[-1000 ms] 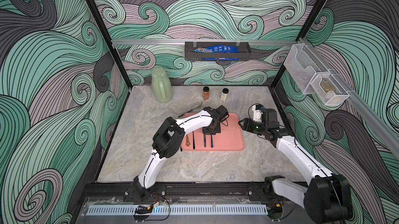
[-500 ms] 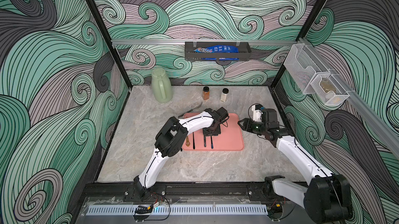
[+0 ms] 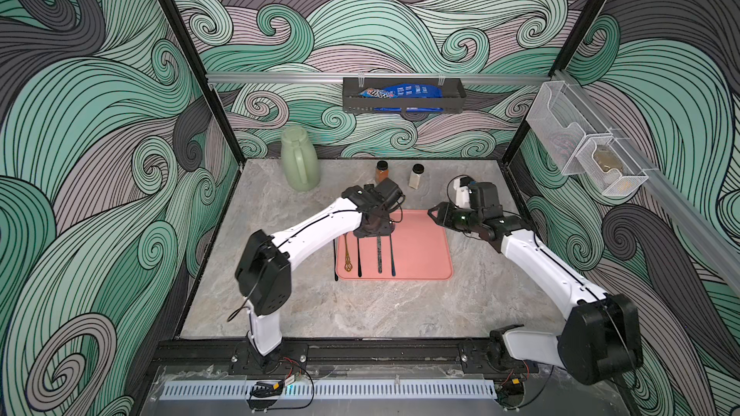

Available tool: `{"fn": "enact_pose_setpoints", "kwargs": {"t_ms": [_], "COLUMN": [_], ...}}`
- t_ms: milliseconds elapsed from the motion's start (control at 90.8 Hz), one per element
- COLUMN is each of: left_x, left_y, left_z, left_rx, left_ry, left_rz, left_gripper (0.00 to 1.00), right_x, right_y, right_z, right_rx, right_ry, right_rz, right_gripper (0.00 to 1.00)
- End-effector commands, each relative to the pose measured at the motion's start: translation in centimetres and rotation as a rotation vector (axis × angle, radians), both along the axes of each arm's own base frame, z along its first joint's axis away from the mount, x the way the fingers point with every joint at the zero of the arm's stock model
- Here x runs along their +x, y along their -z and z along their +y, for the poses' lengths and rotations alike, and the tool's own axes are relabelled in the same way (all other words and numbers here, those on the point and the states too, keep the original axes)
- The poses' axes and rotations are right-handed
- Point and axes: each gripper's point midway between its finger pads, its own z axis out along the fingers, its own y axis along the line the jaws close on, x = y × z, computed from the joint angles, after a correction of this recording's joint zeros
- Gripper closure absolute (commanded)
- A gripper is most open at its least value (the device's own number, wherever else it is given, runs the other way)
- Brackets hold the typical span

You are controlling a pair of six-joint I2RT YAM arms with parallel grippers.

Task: Set the spoon and fork side by side
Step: Place the spoon on the tray, then pick up the fork at the center of the board.

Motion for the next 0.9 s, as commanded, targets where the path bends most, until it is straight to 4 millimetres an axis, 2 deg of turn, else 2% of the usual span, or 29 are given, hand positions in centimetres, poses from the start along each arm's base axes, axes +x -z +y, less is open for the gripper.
{"fn": "enact_pose_setpoints", "kwargs": {"t_ms": [0,77,154,187,286,352,374,385,484,638,892], "left_x": [-2.5,-4.2,-6.1,-6.7,-9.0,-10.0,-10.3,-10.3,-10.9,-11.3,-11.9], "left_y": [-0.7,-1.9,-1.9,-2.9,-3.1,-2.9,-3.0,-3.0,-3.1,-2.4,-1.4], "left_z": [5.6,8.6,11.5,12.4,14.9,16.2,16.4,16.5,16.5,15.5,15.1], "left_rx": [0.065,0.042,0.046,0.017,0.005,0.008,0.003,0.002,-0.015,-0.062,-0.077], "left_ry": [-0.041,-0.077,-0.111,-0.123,-0.137,-0.147,-0.146,-0.145,-0.12,-0.074,-0.043], "left_rz": [0.005,-0.03,-0.062,-0.1,-0.134,-0.137,-0.14,-0.142,-0.145,-0.129,-0.101], "left_gripper": [0.47,0.47,0.48,0.48,0.48,0.48,0.48,0.48,0.49,0.49,0.5], "right_x": [1.3,2.4,3.4,3.8,6.1,7.1,7.5,8.2,9.9,11.5,14.0], "right_y": [-0.2,-0.1,0.0,0.7,2.1,3.5,3.6,4.5,6.3,8.7,9.6], "right_z": [4.5,8.1,11.3,12.8,16.5,17.7,18.0,18.4,19.3,20.4,21.5], "right_rx": [0.009,0.007,-0.003,-0.019,-0.095,-0.145,-0.158,-0.172,-0.22,-0.225,-0.199], "right_ry": [-0.015,-0.043,-0.055,-0.06,-0.061,-0.06,-0.057,-0.052,-0.017,0.018,0.058], "right_rz": [0.024,0.035,0.044,0.056,0.077,0.122,0.132,0.154,0.195,0.222,0.146], "right_gripper": [0.56,0.56,0.57,0.57,0.57,0.57,0.57,0.57,0.59,0.58,0.56]}}
